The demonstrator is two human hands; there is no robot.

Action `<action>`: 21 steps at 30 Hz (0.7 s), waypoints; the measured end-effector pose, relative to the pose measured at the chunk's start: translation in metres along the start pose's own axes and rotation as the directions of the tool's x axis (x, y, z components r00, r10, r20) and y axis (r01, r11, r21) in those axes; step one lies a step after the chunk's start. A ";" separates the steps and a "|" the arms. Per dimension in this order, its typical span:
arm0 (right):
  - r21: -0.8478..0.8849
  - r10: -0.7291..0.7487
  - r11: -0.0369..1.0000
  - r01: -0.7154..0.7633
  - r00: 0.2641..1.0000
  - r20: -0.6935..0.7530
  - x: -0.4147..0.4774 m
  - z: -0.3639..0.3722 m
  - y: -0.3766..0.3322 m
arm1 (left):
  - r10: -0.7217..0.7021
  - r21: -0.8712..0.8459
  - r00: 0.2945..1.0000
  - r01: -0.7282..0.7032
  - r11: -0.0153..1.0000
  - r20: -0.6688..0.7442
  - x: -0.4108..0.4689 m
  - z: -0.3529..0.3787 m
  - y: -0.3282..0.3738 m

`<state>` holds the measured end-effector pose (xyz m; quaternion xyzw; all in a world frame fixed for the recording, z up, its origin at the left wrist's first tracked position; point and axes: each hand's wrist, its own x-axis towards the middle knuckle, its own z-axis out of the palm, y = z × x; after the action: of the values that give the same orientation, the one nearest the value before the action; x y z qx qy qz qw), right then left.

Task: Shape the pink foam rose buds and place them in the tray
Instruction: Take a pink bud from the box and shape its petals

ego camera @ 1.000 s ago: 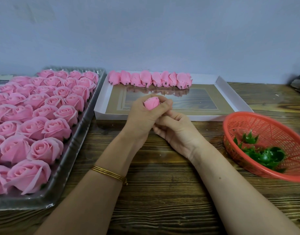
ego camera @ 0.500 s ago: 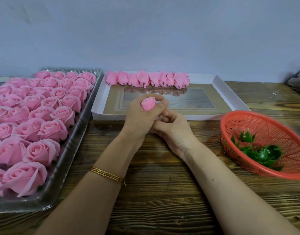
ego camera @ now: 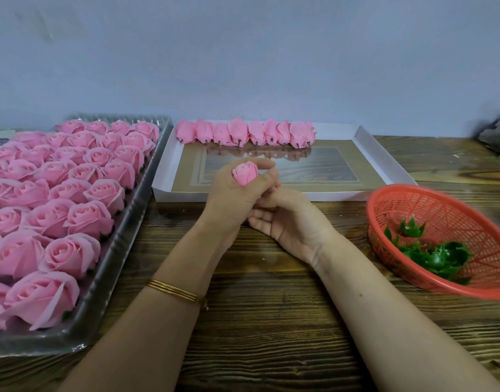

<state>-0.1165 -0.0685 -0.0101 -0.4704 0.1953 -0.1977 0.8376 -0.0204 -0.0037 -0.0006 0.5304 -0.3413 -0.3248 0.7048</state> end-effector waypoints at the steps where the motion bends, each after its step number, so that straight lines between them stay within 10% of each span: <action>1: 0.034 0.018 0.999 -0.017 1.000 -0.001 0.000 0.000 -0.001 | 0.019 0.024 1.000 -0.019 1.000 -0.017 -0.001 0.000 -0.001; 21: -0.023 -0.040 0.999 0.037 0.994 -0.097 -0.001 0.005 -0.002 | 0.240 0.523 0.970 -0.227 0.821 0.044 -0.010 0.006 -0.004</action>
<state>-0.1150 -0.0649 -0.0057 -0.4726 0.2290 -0.2345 0.8180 -0.0309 0.0006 -0.0043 0.6604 -0.4707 -0.1242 0.5718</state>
